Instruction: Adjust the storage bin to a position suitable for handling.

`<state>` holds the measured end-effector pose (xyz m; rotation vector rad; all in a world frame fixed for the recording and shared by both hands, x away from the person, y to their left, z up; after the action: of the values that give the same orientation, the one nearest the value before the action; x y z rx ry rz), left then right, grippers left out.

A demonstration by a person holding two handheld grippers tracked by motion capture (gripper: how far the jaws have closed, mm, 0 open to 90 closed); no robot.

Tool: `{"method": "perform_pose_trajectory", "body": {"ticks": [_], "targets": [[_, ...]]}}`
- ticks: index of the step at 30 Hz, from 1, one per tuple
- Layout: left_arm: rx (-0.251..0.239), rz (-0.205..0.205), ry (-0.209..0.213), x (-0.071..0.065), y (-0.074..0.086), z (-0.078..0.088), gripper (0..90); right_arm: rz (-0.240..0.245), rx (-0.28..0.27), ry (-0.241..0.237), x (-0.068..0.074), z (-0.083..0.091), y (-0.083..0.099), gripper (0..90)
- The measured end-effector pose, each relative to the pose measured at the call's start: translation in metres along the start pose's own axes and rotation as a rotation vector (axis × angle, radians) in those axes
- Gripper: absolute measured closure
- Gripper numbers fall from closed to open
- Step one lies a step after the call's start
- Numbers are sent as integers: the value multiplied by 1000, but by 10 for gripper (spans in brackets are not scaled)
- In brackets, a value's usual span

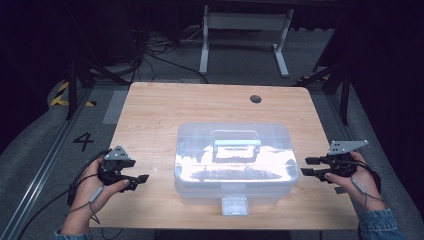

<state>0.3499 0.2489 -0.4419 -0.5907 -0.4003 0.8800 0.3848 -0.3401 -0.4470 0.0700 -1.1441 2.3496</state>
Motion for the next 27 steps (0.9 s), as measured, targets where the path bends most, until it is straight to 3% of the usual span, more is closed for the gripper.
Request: {"method": "perform_pose_trajectory", "body": {"ticks": [9, 17, 21, 23, 25, 27], "targets": [[-42, 7, 23, -5, -11, 10, 264, -3, -3, -1, 1, 0, 1, 486], [-186, 48, 79, -16, -36, 30, 281, -9, -9, 5, 3, 3, 3, 479], [-270, 29, 106, -26, -52, 42, 282, -14, -16, 6, 4, 5, 4, 470], [-290, 28, 108, -30, -58, 46, 282, -17, -19, 7, 4, 5, 4, 466], [-299, -6, 110, -36, -64, 51, 282, -16, -22, 7, 5, 6, 4, 465], [-302, -15, 107, -38, -66, 52, 282, -17, -27, 2, 6, 8, 3, 463]]}}
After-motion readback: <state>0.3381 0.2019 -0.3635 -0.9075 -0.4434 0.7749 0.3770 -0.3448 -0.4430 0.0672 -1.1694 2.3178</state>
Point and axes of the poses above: each handheld gripper's, and its own axes: z roughly backward along the jaws, y roughly out of its underside, x roughly to its left, the point moved 5 cm from there along -z, roughly forward along the jaws, and after that the axes turned 13 degrees about -y, right-handed, at the moved point
